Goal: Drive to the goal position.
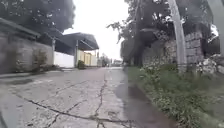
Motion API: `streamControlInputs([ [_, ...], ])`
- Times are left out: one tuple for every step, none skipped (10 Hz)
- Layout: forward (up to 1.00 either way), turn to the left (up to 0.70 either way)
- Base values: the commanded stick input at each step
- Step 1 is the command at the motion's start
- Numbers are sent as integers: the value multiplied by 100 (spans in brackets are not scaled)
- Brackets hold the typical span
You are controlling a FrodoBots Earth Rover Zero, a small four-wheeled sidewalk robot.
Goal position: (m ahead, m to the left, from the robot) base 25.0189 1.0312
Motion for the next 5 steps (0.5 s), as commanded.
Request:
streamControlInputs([
  [70,-21],
  [70,-5],
  [70,0],
  [70,0],
  [70,0],
])
